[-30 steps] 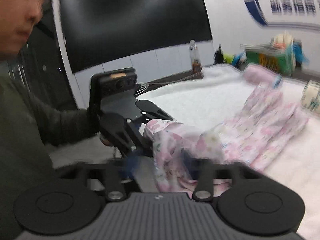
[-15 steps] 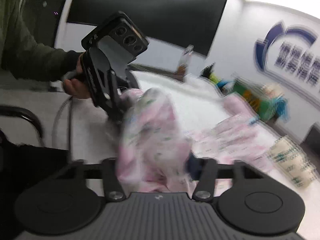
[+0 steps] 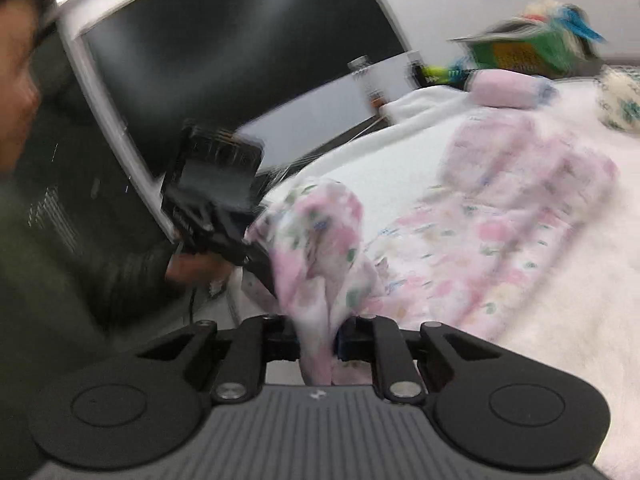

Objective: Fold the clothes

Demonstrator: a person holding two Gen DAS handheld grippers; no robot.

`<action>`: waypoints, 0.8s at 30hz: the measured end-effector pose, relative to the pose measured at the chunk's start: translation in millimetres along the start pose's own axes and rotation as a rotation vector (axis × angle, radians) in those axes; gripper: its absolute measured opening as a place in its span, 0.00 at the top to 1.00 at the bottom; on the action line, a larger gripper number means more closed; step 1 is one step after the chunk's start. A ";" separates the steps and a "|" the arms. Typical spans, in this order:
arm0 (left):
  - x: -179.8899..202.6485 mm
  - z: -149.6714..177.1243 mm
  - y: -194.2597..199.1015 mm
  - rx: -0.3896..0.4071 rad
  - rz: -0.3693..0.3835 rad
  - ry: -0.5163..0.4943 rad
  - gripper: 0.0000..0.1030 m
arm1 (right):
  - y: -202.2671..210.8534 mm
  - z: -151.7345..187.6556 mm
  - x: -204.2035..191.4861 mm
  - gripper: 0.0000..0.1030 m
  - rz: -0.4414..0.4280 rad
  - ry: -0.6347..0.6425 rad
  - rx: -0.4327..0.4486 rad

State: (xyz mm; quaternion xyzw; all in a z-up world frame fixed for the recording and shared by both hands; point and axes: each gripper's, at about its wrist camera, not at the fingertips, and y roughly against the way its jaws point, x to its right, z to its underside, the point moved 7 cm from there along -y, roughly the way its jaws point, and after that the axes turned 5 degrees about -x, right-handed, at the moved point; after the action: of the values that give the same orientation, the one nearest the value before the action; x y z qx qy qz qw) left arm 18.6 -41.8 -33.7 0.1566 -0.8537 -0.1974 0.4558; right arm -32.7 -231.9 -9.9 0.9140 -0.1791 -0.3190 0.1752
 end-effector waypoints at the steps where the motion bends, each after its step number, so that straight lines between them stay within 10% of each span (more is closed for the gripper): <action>1: -8.0 -6.2 -0.7 0.025 -0.008 0.062 0.78 | 1.1 -2.1 8.5 0.86 -0.008 -0.054 0.030; 7: -33.5 -18.5 -12.3 0.070 -0.032 0.251 0.74 | 4.0 -3.2 47.7 0.85 0.071 -0.312 0.090; 10: -27.9 -16.5 1.0 0.120 -0.057 0.243 0.55 | 4.7 2.2 48.5 0.83 0.118 -0.327 0.086; 12: -23.9 -15.1 10.5 0.155 -0.075 0.237 0.30 | 10.6 3.5 44.9 0.65 0.148 -0.310 0.107; 15: -6.2 -9.9 34.8 0.291 -0.142 0.165 0.19 | 27.0 1.9 42.7 0.47 0.178 -0.299 0.181; 22: 38.3 12.2 3.8 0.359 -0.279 -0.039 0.21 | 26.2 -13.0 52.5 0.48 0.203 -0.311 0.282; 24: 34.4 12.9 -7.8 0.321 -0.267 -0.018 0.48 | 17.7 -14.1 51.5 0.51 0.222 -0.307 0.280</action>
State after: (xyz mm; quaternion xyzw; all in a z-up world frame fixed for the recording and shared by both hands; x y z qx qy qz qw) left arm -10.1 -61.5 -19.3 0.3370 -0.8499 -0.1190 0.3872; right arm 10.4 -267.1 -18.7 0.8450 -0.3456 -0.4049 0.0515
